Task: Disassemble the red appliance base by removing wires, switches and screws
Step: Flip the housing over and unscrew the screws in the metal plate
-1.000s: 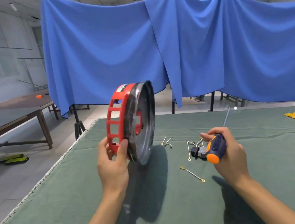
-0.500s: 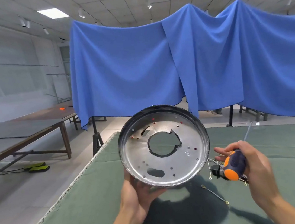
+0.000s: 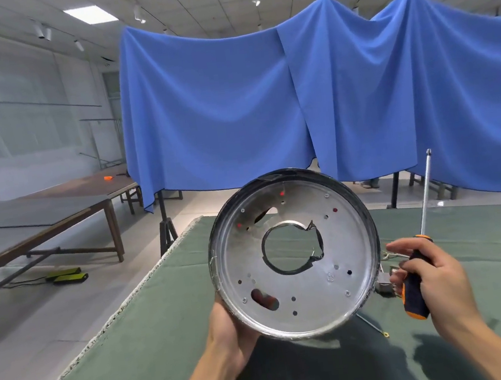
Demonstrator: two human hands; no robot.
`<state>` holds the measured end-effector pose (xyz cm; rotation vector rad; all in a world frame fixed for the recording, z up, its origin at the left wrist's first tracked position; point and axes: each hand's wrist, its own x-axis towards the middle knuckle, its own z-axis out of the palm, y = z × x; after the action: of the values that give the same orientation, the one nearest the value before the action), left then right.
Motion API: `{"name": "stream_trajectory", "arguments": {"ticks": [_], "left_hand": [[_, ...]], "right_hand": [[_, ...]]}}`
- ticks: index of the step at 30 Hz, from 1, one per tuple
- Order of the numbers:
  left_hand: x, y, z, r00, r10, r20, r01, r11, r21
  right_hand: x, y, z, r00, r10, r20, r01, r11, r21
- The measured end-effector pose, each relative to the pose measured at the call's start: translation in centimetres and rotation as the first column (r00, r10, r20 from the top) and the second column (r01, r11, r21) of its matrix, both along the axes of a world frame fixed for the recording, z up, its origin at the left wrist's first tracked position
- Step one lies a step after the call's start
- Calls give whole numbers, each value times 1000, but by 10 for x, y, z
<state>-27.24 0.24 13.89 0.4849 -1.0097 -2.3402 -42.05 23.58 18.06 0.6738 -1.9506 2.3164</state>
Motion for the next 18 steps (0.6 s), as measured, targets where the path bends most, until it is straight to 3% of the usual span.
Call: {"name": "stream_trajectory", "arguments": {"ticks": [9,14,18], "left_hand": [[-5,-4,-4,989,141,32,-139,989,-58],[-6,-1,0,974,201,102,-192,977,-95],[-8,2,3,968,207,144,-189,974,-125]], "right_hand": [[20,-2,21,993,61,-98,-55,997,62],[37,-14,49,937,344,-64,-347,937,-38],[52,-33,64,882,439,-173,-439,898,39]]}}
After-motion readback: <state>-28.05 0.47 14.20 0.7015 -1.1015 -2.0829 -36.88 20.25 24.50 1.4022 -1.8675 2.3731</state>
